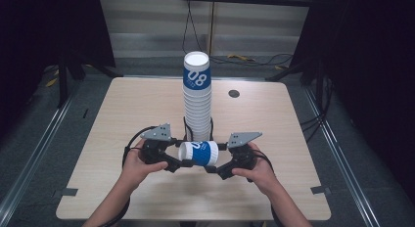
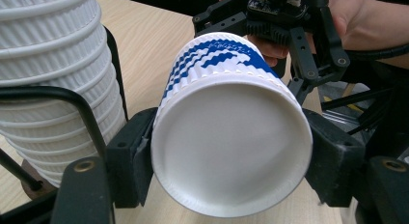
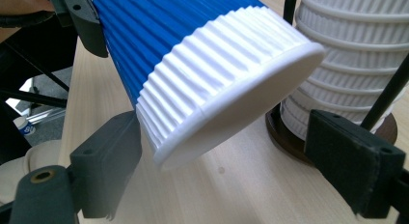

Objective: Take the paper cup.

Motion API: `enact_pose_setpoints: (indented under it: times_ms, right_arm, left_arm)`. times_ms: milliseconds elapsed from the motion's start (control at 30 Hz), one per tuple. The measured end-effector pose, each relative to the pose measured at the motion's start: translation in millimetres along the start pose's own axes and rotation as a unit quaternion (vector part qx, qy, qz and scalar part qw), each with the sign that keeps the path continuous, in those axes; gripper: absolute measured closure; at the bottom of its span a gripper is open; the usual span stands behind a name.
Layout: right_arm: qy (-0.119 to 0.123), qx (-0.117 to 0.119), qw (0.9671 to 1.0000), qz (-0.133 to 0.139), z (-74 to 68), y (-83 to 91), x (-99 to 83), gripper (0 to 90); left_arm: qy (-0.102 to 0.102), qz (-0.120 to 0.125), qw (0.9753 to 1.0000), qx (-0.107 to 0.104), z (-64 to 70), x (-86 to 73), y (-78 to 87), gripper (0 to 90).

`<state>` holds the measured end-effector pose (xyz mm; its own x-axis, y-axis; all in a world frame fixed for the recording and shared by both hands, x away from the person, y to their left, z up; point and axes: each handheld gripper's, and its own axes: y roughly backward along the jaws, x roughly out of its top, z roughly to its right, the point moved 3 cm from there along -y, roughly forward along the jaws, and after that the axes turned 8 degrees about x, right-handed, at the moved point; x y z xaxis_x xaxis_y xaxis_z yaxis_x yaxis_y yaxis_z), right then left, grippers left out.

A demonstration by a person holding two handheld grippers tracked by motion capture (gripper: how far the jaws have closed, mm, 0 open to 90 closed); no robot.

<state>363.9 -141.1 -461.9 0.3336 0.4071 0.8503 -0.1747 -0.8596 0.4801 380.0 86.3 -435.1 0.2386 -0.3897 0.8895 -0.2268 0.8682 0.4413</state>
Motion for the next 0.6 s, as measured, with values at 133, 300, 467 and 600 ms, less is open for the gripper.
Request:
enact_pose_setpoints:
  times_ms: [133, 300, 467, 600]
  right_arm:
    - [-0.005, 0.0, 1.0, 0.007, 0.2, 1.3, 1.0, 12.6]
    - [-0.006, 0.003, 0.9999, 0.01, 0.5, 1.6, 1.3, 12.6]
    - [-0.006, 0.004, 1.0, 0.007, 0.5, 1.5, 1.0, 12.6]
    - [-0.007, 0.005, 0.9999, 0.011, 0.1, 1.8, 1.7, 12.5]
  left_arm:
    - [0.002, 0.003, 1.0, -0.001, -0.4, -0.1, -0.2, 29.0]
    - [0.003, 0.001, 1.0, -0.003, -0.4, 0.5, -0.5, 29.0]
    - [0.005, 0.001, 1.0, -0.004, -0.3, 0.4, -1.1, 29.0]
    - [0.008, 0.006, 0.9999, -0.004, -0.3, 0.8, -0.6, 28.9]
